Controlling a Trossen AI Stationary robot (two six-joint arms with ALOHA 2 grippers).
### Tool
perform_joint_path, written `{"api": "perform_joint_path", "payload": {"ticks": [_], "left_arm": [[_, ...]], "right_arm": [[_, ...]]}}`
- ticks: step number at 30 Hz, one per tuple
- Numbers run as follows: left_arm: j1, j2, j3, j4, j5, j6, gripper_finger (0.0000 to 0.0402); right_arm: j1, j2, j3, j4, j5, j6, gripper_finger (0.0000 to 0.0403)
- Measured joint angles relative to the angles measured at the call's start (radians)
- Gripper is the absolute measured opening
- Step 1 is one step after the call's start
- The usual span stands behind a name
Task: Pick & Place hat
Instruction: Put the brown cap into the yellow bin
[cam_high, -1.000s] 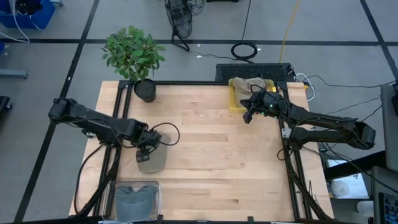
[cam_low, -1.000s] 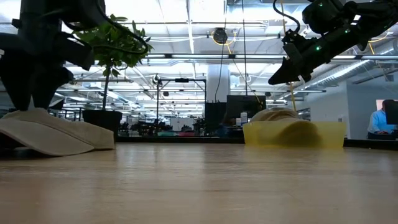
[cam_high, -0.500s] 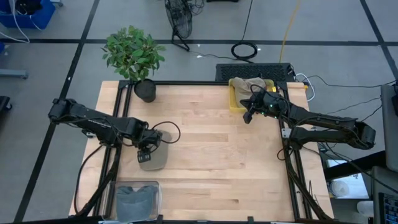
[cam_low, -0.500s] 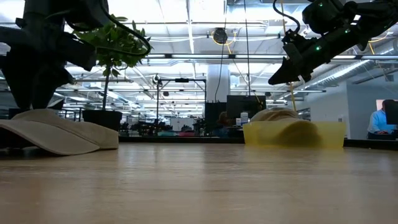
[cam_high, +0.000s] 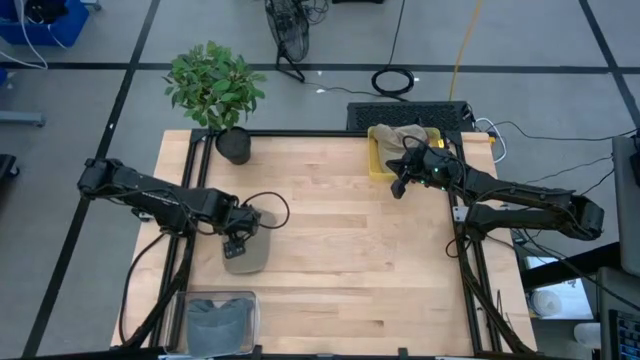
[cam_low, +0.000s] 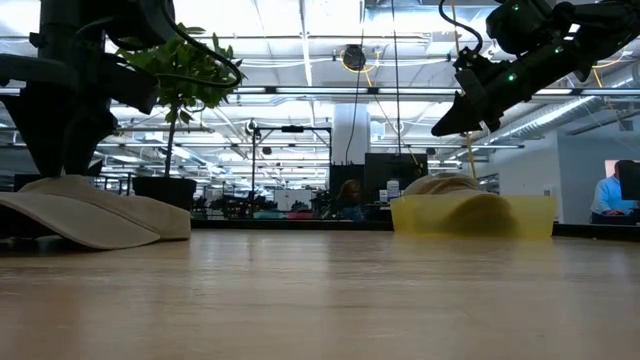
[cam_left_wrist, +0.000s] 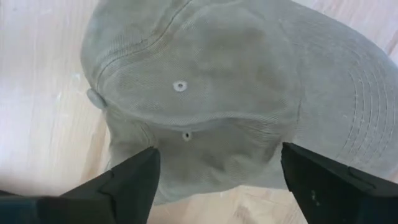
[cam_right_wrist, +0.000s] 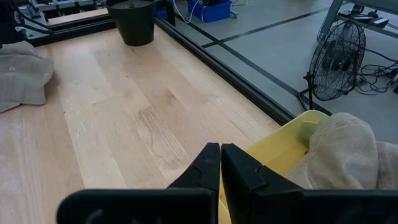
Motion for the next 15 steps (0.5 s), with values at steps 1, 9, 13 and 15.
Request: {"api": "perform_joint_path", "payload": {"ticks": [1, 9, 13, 15], "left_arm": [[0.0, 0.0, 0.0, 0.0, 0.0, 0.005, 0.0331], [0.0, 0.0, 0.0, -0.004, 0.0, -0.004, 0.0303], [0.0, 0.0, 0.0, -0.005, 0.025, -0.003, 0.0285], [0.0, 0.0, 0.0, -0.005, 0.042, 0.0, 0.028]], "right_arm": [[0.0, 0.0, 0.0, 0.0, 0.0, 0.0, 0.0004], [0.0, 0.0, 0.0, 0.0, 0.0, 0.0, 0.0004], [0.0, 0.0, 0.0, 0.0, 0.0, 0.0, 0.0004], [0.0, 0.0, 0.0, 0.0, 0.0, 0.0, 0.0004]]}}
